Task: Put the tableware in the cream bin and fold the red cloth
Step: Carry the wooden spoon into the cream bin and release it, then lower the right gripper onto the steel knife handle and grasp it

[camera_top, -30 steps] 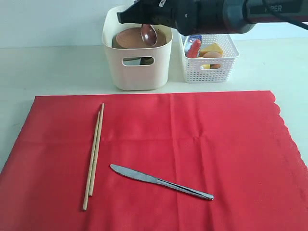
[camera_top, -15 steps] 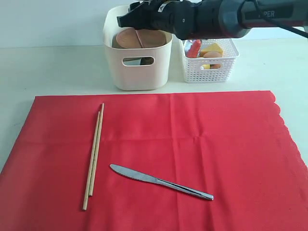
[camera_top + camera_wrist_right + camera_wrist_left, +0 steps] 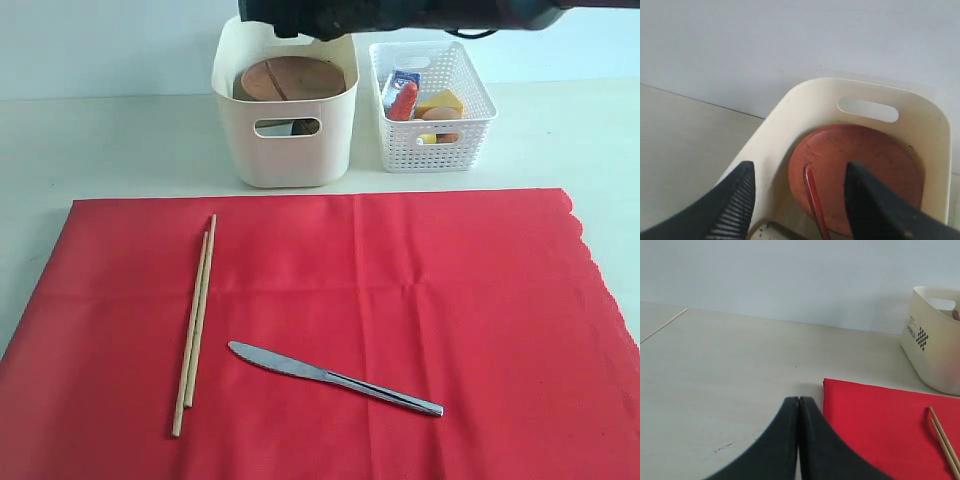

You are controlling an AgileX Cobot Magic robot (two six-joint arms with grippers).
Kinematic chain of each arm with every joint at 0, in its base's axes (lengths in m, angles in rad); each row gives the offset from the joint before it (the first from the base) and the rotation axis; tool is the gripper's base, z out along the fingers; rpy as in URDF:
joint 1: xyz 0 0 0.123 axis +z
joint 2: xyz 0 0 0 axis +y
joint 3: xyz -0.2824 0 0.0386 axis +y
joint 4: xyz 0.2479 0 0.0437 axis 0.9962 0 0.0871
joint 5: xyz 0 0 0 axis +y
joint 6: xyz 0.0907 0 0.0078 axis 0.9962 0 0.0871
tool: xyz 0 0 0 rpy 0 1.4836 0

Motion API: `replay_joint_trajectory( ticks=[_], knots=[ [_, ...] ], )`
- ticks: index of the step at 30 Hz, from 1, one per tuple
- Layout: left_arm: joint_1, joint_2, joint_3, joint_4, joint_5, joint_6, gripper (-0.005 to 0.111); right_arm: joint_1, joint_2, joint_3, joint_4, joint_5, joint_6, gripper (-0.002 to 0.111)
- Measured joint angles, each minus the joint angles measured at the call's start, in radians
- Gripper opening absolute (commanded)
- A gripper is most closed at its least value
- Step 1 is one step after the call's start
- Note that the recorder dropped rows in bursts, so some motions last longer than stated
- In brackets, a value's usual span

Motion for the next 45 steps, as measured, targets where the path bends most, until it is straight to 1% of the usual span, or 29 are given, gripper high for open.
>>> replay_joint_trajectory(
  ticks=[3, 9, 10, 11, 12, 14, 16, 18, 25, 30, 36, 45],
  knots=[
    [0.0, 0.0, 0.0, 0.0, 0.0, 0.0, 0.003, 0.0, -0.049, 0.0, 0.002, 0.072, 0.0, 0.053],
    [0.0, 0.0, 0.0, 0.0, 0.0, 0.0, 0.003, 0.0, -0.14, -0.002, -0.023, 0.281, -0.021, 0.053],
    [0.0, 0.0, 0.0, 0.0, 0.0, 0.0, 0.003, 0.0, -0.165, -0.002, -0.039, 0.372, -0.023, 0.053],
    [0.0, 0.0, 0.0, 0.0, 0.0, 0.0, 0.003, 0.0, -0.173, -0.002, -0.045, 0.41, -0.025, 0.053],
    [0.0, 0.0, 0.0, 0.0, 0.0, 0.0, 0.003, 0.0, -0.187, -0.002, -0.052, 0.505, -0.044, 0.053],
    [0.0, 0.0, 0.0, 0.0, 0.0, 0.0, 0.003, 0.002, -0.194, -0.002, -0.057, 0.634, -0.069, 0.053],
    [0.0, 0.0, 0.0, 0.0, 0.0, 0.0, 0.003, 0.016, -0.195, 0.001, -0.057, 0.728, -0.092, 0.053],
    [0.0, 0.0, 0.0, 0.0, 0.0, 0.0, 0.003, 0.042, -0.2, 0.037, -0.055, 0.78, -0.113, 0.053],
    [0.0, 0.0, 0.0, 0.0, 0.0, 0.0, 0.003, 0.175, -0.2, 0.208, -0.051, 0.826, -0.135, 0.053],
    [0.0, 0.0, 0.0, 0.0, 0.0, 0.0, 0.003, 0.224, -0.202, 0.282, -0.051, 0.832, -0.135, 0.053],
    [0.0, 0.0, 0.0, 0.0, 0.0, 0.0, 0.003, 0.257, -0.202, 0.371, -0.051, 0.834, -0.154, 0.053],
    [0.0, 0.0, 0.0, 0.0, 0.0, 0.0, 0.003, 0.258, -0.202, 0.476, -0.09, 0.813, -0.158, 0.053]
  ],
)
